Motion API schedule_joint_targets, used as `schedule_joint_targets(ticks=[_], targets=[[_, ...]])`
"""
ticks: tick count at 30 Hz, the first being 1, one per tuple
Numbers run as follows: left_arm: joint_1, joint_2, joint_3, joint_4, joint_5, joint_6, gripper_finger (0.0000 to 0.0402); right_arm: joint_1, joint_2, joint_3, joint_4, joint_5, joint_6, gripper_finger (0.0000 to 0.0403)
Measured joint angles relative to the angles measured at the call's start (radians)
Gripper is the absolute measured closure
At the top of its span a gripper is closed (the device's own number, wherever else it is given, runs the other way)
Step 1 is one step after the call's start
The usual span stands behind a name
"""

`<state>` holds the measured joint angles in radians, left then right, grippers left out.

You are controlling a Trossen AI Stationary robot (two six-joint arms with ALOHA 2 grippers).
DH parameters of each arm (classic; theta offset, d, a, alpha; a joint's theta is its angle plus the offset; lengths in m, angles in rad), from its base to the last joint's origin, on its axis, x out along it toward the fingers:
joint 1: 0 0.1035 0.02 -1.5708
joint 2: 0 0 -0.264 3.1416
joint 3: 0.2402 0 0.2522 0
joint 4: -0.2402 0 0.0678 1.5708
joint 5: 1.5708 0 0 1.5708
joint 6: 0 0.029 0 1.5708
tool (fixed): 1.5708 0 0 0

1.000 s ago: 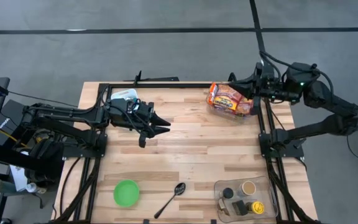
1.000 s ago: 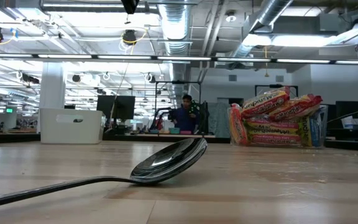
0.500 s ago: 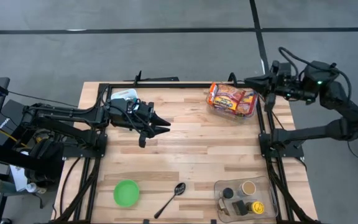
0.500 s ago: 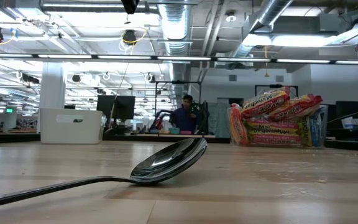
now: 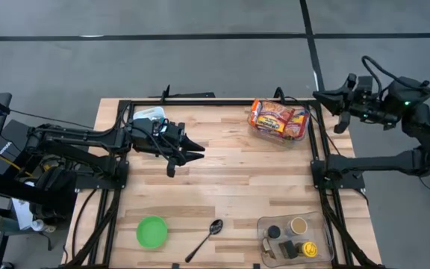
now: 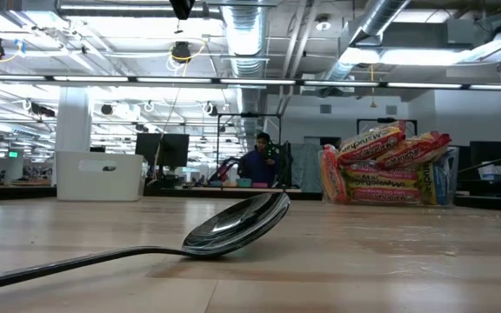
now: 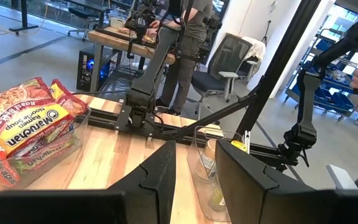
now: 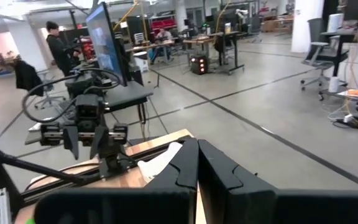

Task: Pick & Place Food Item
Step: Put the black spoon into the white bin

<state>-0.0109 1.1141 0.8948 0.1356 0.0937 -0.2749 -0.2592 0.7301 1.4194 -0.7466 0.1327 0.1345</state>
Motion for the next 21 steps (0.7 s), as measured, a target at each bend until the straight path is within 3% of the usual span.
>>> schedule_joint_targets(ticks=[6,15,21], targets=[[0.000,0.000,0.000,0.000,0.000,0.000,0.0293,-0.036,-0.130,-0.201,0.110,0.003,0.031,0.0403],[0.000,0.000,0.000,0.000,0.000,0.000,0.0293,-0.042,-0.372,-0.645,0.543,-0.019,0.119,0.0403],[0.000,0.000,0.000,0.000,0.000,0.000,0.0293,-0.041,-0.434,-0.873,0.747,-0.071,0.190,0.0403]])
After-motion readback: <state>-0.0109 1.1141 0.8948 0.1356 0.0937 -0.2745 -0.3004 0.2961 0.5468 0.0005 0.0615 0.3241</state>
